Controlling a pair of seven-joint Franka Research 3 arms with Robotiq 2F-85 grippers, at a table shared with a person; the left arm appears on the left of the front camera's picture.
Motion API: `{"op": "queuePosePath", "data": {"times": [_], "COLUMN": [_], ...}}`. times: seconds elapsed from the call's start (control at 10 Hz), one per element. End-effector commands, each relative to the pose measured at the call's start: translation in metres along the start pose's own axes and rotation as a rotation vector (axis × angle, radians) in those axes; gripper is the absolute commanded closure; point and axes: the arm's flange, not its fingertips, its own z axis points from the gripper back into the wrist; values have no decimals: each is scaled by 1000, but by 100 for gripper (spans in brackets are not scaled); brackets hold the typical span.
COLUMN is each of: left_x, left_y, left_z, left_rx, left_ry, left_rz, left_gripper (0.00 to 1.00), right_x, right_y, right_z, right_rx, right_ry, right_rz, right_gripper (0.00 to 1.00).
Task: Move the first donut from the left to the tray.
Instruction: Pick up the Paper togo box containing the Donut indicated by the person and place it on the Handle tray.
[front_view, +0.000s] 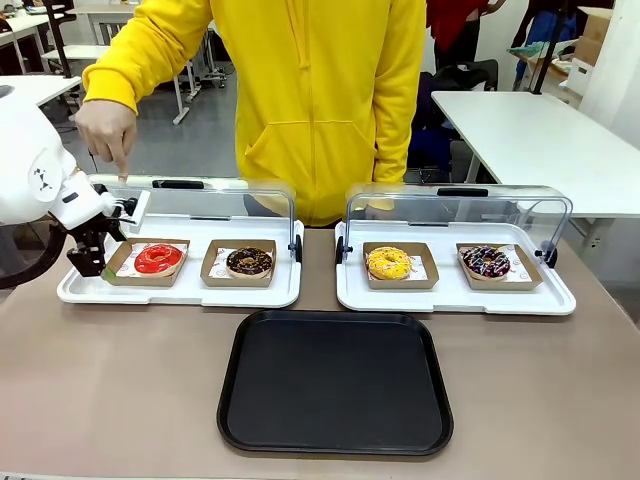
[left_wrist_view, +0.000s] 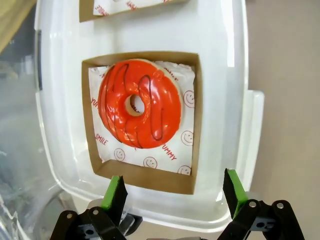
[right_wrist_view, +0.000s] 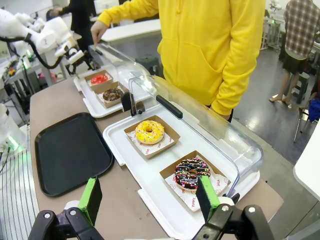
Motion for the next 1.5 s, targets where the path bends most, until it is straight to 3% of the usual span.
{"op": "queuePosePath", "data": {"times": [0.0, 1.2, 1.3, 1.4], "left_x": [1, -8, -7, -7], "left_y": [11, 9, 9, 9], "left_z": [-8, -49, -49, -48], "left_rx": [-16, -46, -48, -55], "left_ry": [14, 40, 40, 43], "left_rz": [-14, -56, -63, -63], "left_gripper": [0, 0, 59, 59], "right_x": [1, 1, 1, 1], "right_y": [-2, -2, -2, -2], "right_z": [0, 0, 0, 0], "right_rx": [0, 0, 0, 0], "right_ry": [-29, -29, -29, -29], "right_rz": [26, 26, 26, 26], "right_gripper": [0, 0, 0, 0]}}
